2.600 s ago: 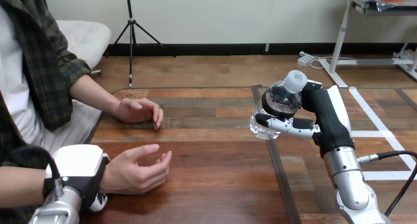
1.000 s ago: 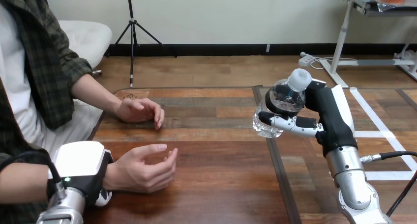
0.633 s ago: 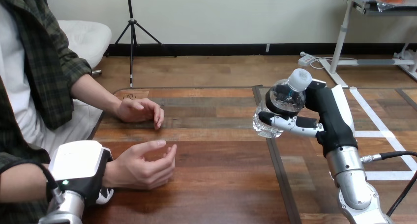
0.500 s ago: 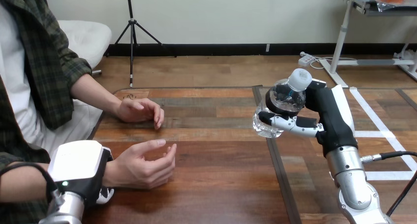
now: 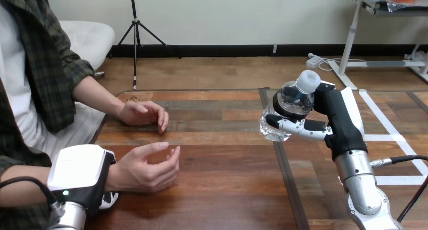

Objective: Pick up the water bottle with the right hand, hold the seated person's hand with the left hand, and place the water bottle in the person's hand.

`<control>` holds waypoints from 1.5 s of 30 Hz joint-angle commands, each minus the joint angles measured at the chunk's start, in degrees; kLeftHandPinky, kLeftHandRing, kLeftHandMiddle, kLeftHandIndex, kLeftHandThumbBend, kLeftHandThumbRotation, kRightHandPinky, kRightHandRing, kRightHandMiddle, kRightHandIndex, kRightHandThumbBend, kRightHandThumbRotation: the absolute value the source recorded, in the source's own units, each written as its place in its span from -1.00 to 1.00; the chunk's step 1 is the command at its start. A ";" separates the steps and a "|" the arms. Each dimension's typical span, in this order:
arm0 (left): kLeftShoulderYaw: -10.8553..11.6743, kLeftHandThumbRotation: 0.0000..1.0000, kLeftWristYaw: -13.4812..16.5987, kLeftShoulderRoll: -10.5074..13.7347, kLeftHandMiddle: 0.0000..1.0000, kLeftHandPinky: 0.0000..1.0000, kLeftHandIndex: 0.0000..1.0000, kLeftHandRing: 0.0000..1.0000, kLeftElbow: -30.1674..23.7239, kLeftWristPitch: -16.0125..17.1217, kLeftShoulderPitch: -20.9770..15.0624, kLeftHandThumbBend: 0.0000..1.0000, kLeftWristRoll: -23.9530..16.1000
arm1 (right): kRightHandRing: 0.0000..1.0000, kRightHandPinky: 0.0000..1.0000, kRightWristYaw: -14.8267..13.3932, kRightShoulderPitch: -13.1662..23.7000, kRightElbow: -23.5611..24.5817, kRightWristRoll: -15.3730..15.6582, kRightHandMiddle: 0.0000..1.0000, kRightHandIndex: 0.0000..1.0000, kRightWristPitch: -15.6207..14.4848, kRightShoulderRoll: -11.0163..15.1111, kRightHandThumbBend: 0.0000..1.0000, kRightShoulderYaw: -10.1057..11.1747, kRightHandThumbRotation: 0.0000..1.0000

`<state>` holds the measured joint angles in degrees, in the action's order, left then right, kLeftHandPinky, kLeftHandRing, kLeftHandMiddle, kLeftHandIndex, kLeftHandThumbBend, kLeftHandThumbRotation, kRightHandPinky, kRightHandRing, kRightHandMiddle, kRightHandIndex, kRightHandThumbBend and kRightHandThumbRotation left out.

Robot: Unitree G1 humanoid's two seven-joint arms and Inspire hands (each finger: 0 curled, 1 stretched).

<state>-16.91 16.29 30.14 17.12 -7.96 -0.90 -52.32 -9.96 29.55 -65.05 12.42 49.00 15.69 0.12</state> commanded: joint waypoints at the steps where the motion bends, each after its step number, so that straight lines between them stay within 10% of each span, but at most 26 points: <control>1: -1.41 -1.00 0.08 -1.62 -0.01 -0.11 -0.06 -0.07 2.51 0.83 -0.13 0.50 0.99 | -0.14 -0.24 -0.45 3.69 3.49 -0.93 -0.04 -0.04 1.50 0.64 0.45 0.92 -1.00; 45: -1.46 -1.00 2.16 -2.01 -0.05 -0.17 -0.09 -0.11 -0.78 5.23 -1.08 0.56 2.66 | -0.12 -0.22 0.00 4.39 4.13 -1.65 -0.03 -0.04 1.46 -0.01 0.44 0.96 -1.00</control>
<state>-16.90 17.76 29.84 17.41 -5.57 -0.95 -50.69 -9.64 29.55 -65.05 11.92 49.00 15.71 0.12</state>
